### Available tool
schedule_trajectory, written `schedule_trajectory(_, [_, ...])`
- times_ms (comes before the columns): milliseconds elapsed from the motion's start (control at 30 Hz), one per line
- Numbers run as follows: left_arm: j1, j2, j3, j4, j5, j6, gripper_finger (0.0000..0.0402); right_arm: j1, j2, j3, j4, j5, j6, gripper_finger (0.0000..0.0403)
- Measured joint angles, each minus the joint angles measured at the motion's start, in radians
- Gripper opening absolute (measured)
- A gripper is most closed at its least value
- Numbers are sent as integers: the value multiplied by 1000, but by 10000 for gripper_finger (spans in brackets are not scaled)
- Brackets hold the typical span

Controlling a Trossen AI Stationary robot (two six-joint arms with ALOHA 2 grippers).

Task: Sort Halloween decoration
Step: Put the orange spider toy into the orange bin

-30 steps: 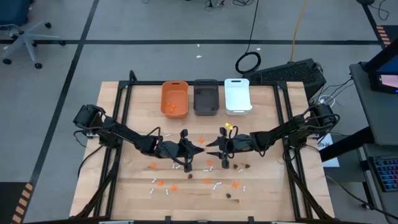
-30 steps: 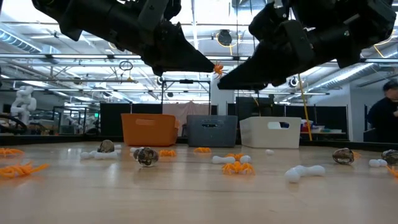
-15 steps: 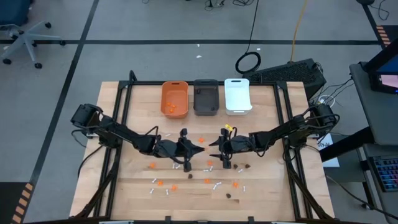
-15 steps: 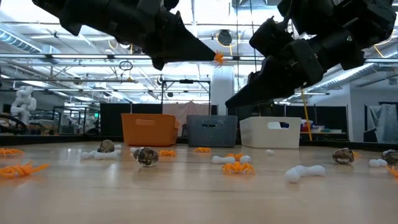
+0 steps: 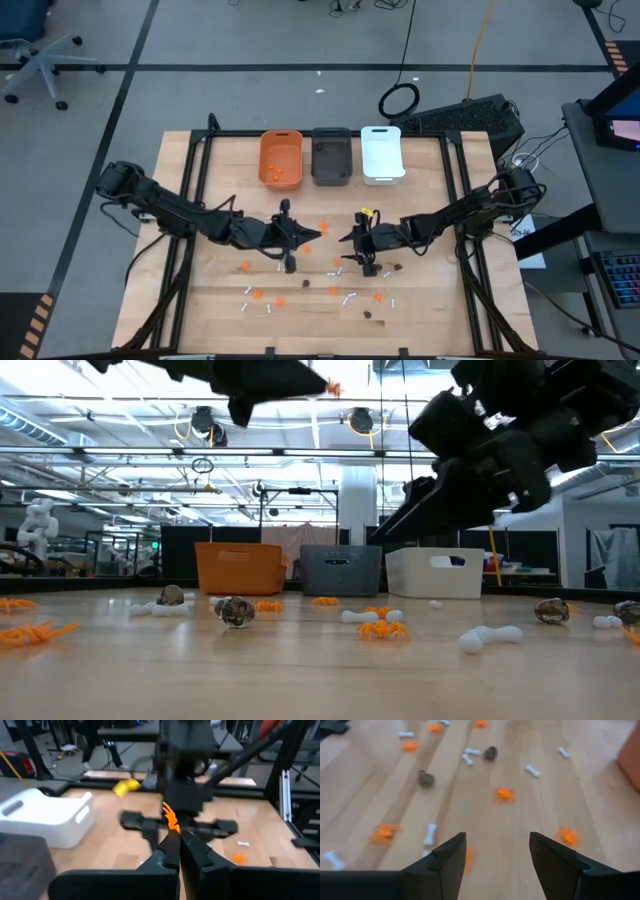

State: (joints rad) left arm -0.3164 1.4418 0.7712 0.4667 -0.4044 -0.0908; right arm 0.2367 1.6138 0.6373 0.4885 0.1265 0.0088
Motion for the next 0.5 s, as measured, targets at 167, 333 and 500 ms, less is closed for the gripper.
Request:
schedule_trajectory(167, [2, -70, 0, -70, -3, 3, 0, 36, 0, 0, 0, -1, -22, 203])
schedule_trajectory(333, [2, -113, 0, -95, -18, 48, 0, 72, 0, 0, 1, -1, -49, 203])
schedule_trajectory(500, [12, -121, 0, -94, -23, 118, 0, 86, 0, 0, 0, 2, -55, 203])
